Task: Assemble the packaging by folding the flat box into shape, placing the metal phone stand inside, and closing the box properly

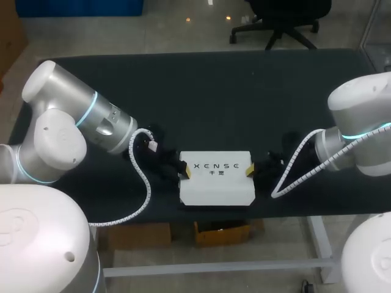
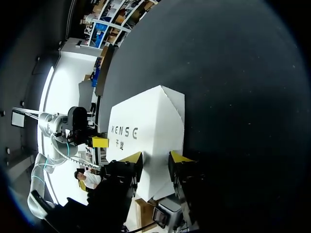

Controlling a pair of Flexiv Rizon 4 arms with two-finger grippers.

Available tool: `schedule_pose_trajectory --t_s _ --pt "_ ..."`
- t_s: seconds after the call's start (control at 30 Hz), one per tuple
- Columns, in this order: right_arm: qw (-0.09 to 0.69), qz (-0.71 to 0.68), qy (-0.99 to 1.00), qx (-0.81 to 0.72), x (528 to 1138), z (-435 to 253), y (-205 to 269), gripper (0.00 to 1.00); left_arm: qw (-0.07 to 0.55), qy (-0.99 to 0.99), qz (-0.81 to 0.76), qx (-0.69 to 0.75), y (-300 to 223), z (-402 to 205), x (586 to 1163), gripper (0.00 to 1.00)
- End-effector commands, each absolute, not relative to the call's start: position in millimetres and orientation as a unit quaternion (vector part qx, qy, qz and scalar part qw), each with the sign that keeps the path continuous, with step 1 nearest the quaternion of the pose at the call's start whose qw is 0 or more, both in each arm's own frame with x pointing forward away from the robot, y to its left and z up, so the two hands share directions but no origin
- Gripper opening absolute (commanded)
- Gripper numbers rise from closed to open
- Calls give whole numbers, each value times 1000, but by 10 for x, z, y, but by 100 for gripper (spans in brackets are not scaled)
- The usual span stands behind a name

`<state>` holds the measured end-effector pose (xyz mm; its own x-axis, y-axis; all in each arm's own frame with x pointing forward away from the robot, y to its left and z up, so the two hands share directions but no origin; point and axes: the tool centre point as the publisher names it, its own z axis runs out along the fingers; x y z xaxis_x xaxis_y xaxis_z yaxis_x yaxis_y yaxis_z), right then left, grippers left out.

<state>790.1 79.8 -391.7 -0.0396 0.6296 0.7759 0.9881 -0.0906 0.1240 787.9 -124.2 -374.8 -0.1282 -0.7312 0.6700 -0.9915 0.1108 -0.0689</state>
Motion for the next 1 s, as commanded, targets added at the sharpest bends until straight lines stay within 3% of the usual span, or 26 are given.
schedule_pose_trajectory --t_s 0.03,1.0 --pt "253 -352 -628 -647 7907 -3907 799 32 246 -703 261 614 -1269 -3753 7889 45" --pt "274 -319 -619 -663 7809 -3891 827 30 247 -702 258 616 -1311 -3760 7848 45"
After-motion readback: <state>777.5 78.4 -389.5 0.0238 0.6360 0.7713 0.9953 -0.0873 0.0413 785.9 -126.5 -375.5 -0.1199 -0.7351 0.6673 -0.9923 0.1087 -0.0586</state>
